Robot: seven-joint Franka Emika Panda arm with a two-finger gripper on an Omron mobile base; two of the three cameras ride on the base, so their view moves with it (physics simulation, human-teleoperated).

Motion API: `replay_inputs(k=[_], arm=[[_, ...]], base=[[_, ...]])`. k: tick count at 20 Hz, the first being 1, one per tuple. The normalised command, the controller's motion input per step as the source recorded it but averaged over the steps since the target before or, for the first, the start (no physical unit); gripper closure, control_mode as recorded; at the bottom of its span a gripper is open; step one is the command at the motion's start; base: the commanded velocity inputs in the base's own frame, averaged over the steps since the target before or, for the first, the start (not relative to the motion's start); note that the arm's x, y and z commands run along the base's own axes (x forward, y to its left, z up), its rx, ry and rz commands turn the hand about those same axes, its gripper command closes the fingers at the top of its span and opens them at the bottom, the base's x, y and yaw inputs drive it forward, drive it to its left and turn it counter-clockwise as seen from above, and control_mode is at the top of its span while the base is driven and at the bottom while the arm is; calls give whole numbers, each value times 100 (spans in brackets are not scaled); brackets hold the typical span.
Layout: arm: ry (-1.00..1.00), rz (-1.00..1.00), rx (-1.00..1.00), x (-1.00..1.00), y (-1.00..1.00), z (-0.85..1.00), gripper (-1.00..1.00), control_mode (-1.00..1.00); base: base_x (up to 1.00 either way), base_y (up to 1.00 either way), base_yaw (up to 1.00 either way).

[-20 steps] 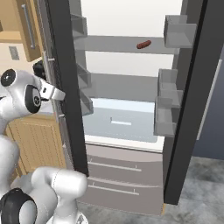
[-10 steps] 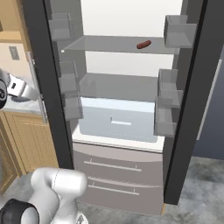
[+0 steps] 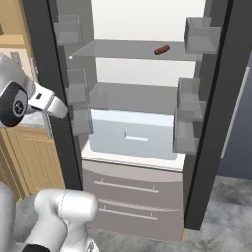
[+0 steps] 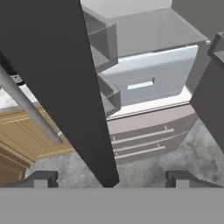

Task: Move the hot dog bun to the plate on the dining table and place the condiment next to that plate. Then navigate to the fridge and take the sausage and place it on the plate as well.

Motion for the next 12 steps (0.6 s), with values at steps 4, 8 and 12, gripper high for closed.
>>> replay_inputs(k=[4, 8, 12], arm=[[0, 0, 0, 67, -94, 0, -100, -100], [-14, 0, 0, 72, -34, -11, -100, -100], [-17, 2, 1, 77, -1, -25, -100, -100]], base=[[0, 0, 0], [0, 0, 0], [0, 0, 0]])
